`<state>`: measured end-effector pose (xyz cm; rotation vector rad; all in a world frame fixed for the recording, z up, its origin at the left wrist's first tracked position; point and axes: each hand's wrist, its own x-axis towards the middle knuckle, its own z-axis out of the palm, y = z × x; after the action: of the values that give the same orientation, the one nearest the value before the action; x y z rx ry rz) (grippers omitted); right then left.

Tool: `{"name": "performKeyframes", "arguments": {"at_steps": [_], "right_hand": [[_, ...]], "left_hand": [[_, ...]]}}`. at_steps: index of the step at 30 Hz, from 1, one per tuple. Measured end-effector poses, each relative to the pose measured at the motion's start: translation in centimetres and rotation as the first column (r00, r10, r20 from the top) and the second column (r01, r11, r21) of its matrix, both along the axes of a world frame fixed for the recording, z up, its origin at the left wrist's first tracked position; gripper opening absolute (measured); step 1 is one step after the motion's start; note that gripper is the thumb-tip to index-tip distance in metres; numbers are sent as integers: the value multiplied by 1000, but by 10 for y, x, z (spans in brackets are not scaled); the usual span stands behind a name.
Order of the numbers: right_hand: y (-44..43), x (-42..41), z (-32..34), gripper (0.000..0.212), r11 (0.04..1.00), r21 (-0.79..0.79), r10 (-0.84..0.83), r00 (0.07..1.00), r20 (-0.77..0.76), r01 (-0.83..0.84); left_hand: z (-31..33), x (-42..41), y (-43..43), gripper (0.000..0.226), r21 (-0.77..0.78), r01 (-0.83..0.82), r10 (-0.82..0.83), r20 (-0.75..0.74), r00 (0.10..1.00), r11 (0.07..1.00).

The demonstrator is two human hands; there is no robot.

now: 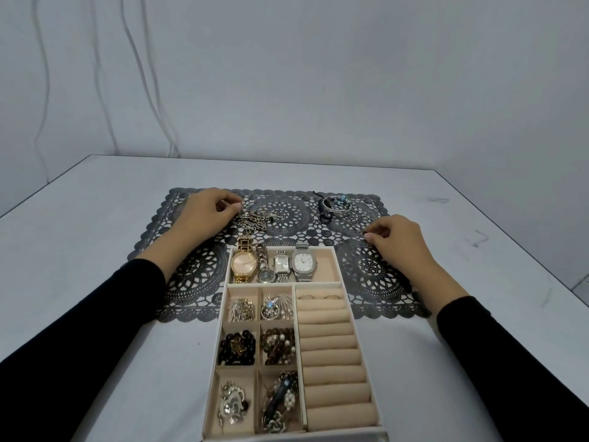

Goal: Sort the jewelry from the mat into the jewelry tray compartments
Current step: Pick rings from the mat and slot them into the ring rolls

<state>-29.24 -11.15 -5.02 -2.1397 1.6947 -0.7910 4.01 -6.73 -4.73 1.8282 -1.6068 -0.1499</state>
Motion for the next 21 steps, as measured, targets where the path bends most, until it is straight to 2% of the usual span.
{"name": "performKeyframes", "arguments": {"at_steps": [6,11,17,21], "right_hand": [[-14,7,0,8,997,64,42,999,33,-44],[-24,13,-2,7,992,98,66,994,84,-75],[-24,10,-10,9,995,36,87,989,123,-92],[-23,10,-13,9,996,6,88,986,141,-90]], "left_hand": [[5,-5,-19,19,90,36,-43,70,997,995],[10,-5,-27,16,128,73,-81,59,995,989],[12,2,-36,13,200,98,-109,44,993,975],[12,4,-40,22,207,92,-105,53,993,974]]}}
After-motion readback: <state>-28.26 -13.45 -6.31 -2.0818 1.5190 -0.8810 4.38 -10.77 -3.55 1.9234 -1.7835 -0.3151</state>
